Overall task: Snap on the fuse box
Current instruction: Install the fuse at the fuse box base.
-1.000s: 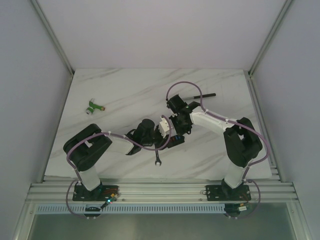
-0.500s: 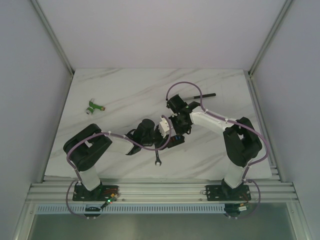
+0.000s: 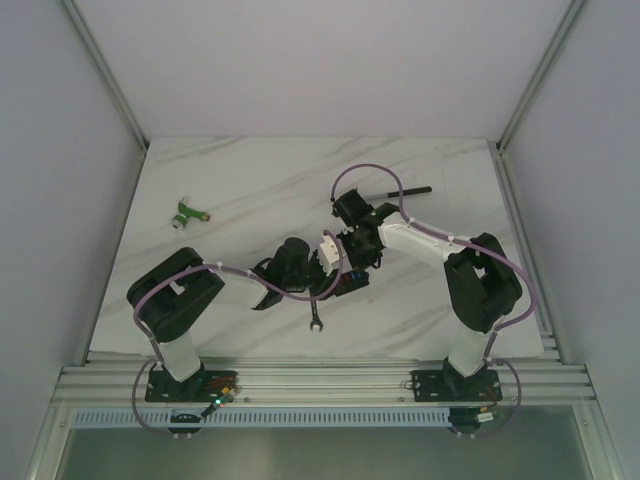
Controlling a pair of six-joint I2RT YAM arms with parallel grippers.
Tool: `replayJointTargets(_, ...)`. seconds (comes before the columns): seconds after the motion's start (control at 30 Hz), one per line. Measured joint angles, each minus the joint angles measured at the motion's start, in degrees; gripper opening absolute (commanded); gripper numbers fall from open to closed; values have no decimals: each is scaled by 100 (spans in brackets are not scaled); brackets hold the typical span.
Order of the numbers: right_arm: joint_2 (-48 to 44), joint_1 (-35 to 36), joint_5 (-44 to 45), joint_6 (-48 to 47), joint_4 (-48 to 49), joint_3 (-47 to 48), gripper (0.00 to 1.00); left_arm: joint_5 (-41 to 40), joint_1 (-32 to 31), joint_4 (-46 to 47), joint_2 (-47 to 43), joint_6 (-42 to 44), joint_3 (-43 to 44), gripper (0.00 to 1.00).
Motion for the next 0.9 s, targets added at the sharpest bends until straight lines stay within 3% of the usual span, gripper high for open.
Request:
replayJointTargets(0.17,-76,66,61,-35,33,-20,0,0,4,-9,0,2,2,41)
replayJointTargets(0.37,-221,138,33,-116,90,-11,20,-44,9,-153,-120,0,-39,43)
replayJointTargets(0.67,-289,142,74,-223,234,540,42,-162,15,-413,-369,-2,-170,61)
replayJointTargets(0.9,-39,-424,457,-166,487,702,54,-378,15,-535,-739,-109,-461,79)
